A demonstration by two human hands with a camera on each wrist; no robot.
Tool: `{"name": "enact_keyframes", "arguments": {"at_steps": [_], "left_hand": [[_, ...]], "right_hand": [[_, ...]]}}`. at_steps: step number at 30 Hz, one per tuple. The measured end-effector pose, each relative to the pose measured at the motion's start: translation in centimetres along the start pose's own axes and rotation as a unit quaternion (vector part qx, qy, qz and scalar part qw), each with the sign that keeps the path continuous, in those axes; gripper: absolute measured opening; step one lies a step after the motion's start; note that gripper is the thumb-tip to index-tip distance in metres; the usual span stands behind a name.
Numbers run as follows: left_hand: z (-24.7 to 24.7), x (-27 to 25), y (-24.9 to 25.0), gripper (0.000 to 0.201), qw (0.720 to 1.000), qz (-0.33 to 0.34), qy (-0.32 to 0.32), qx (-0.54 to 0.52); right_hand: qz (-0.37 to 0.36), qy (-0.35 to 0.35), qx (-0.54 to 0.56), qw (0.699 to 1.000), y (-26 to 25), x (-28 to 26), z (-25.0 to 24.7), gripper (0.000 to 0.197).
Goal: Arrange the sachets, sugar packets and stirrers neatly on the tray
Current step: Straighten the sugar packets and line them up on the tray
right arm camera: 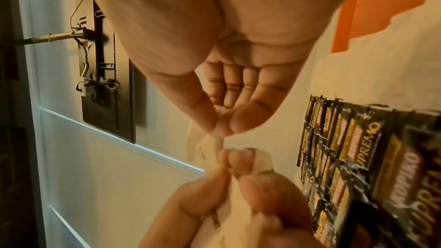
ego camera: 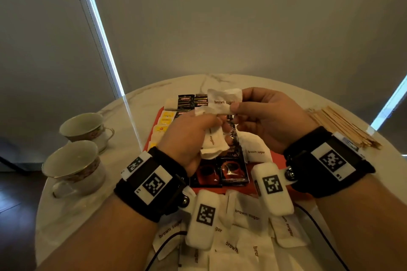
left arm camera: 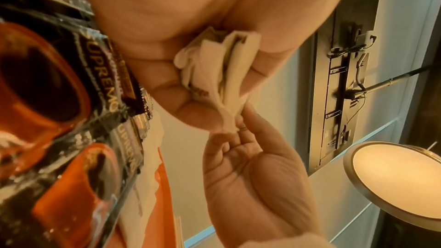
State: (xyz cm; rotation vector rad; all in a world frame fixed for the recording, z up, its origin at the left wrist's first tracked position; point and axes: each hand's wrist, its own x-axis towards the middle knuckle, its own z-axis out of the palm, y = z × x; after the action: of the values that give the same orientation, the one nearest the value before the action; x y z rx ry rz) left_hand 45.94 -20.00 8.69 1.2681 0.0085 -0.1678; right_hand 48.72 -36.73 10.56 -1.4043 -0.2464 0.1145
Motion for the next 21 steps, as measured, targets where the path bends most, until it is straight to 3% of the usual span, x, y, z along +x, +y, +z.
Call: {"name": "enact_keyframes", "arguments": {"at_steps": [6,10,15,21], "left_hand": [[-0.4,0.4,0.2,0.01,0.992,0.054,0.102,-0.056],[-0.7,0.0,0.4,0.026,0.992,0.084,0.065,-0.068],[-1.2,0.4,-0.5,0.013,0.986,0.148,0.066,0.039],[-1.3,0.5,-0.3,0.013,0.987,0.145,0.041,0.056]], "right_hand": [[0.035,0.027,0.03,0.999,0.6,0.0,0.5,0.024],[0.066,0.007,0.041,0.997,0.9,-0.4,1.4,0.02],[0.056,0.0,0.023,0.998,1.2,-0.8,2.0,0.017],[-0.005,0.076,-0.056,0.996,1.5,-0.1,1.4,0.025]]}}
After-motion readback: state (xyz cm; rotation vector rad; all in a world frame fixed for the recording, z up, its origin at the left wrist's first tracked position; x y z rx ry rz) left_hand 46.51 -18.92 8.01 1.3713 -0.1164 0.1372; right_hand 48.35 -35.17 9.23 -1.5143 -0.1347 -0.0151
